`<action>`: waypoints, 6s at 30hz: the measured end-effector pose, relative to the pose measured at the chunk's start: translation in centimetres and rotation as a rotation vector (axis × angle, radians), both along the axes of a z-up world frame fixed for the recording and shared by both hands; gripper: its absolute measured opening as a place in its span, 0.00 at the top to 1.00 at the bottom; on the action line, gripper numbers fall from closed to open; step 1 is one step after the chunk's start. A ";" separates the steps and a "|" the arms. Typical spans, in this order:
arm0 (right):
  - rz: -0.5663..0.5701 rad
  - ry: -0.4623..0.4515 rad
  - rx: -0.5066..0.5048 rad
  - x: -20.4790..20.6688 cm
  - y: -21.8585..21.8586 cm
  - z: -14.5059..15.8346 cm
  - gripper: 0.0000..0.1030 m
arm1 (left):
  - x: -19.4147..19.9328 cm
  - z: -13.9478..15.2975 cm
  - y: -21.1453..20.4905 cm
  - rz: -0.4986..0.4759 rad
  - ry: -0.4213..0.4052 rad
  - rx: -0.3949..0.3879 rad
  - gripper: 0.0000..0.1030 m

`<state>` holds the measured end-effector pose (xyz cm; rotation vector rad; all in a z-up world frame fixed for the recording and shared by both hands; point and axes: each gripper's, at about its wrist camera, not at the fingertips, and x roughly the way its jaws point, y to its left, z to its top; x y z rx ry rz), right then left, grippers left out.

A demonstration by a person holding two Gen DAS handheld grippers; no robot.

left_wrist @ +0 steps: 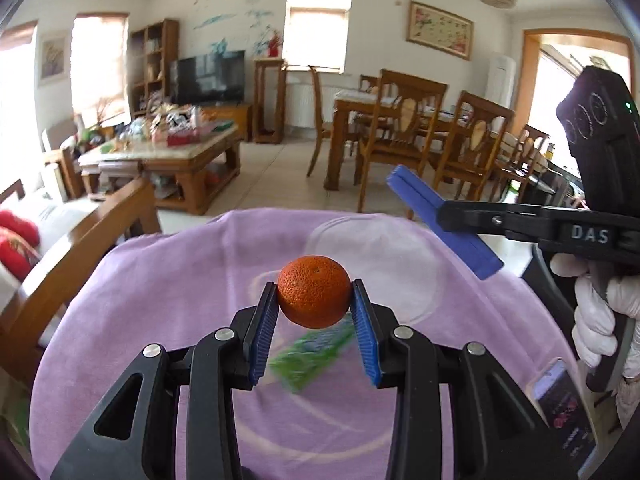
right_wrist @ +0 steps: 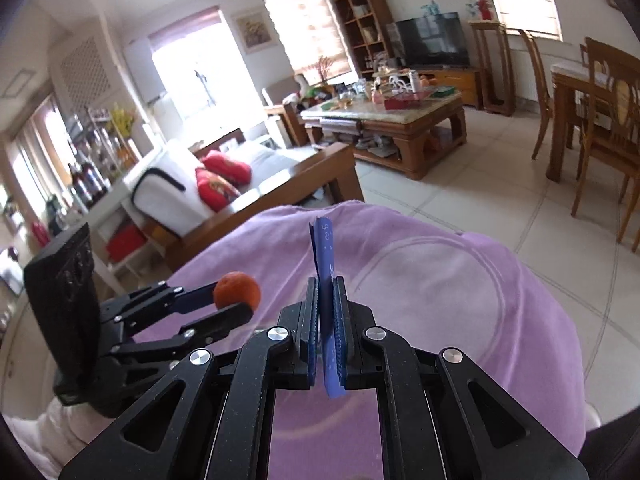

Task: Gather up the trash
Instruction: 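Carry the orange and blue stick over the black bin, then open both tools to drop the orange and blue stick into the bin, then return both tools from the bin to the table, then grasp the clear cap with the left tool while the right tool grasps the green gum pack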

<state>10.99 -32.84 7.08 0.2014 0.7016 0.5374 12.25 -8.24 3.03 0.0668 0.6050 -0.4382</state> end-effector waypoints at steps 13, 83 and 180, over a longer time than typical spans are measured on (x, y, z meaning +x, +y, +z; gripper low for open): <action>-0.376 -0.103 0.202 -18.2 -23.1 0.1 0.92 | -7.9 2.4 -17.2 -0.315 -0.035 0.003 0.64; -0.382 -0.044 0.099 -17.7 -19.4 -2.8 0.40 | -10.6 0.0 -8.0 -0.110 0.025 0.042 0.11; 0.832 0.014 -0.781 -3.1 13.4 -7.9 0.35 | -4.8 -6.1 10.6 0.139 0.262 0.057 0.60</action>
